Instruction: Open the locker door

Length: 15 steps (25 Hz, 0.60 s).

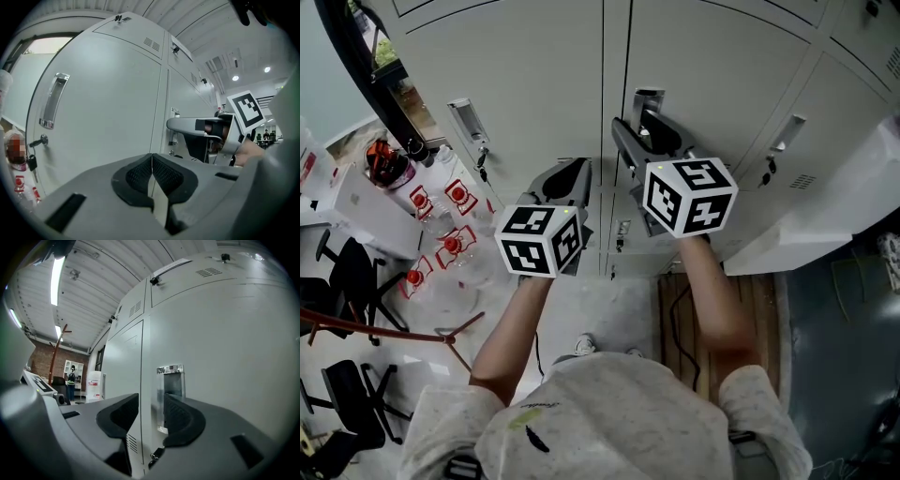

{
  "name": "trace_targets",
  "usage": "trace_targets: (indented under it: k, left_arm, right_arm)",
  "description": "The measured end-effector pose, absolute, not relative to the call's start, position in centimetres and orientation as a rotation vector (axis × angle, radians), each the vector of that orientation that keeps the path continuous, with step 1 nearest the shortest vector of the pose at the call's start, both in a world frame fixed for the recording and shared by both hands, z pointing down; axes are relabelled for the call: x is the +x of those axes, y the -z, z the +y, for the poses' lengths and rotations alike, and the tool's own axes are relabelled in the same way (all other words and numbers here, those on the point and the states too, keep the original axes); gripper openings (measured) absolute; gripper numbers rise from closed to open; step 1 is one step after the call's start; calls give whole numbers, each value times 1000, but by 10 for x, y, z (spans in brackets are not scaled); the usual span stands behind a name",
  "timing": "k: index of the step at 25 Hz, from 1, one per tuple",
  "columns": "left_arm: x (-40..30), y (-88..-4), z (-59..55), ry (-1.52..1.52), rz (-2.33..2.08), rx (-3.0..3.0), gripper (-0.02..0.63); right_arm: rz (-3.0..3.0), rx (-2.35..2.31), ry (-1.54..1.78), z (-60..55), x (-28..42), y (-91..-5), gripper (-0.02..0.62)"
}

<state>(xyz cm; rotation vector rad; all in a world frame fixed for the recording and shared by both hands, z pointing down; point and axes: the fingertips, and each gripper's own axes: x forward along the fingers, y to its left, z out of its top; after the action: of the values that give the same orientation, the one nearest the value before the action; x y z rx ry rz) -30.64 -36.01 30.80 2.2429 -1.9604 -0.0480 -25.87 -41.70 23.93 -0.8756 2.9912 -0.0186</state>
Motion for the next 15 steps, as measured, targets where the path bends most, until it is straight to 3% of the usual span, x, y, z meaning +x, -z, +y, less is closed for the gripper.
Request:
trace_targets:
  k: [3,15]
  left_arm:
    - [-306,-309,-361,51,-1939,2259,9]
    - [-294,-308,-362,36,-1813,2363,9]
  right_arm:
    - [2982,-922,-15,-417,-254,-240,123]
    - [2954,-1042,-56,-398,-245,-240,117]
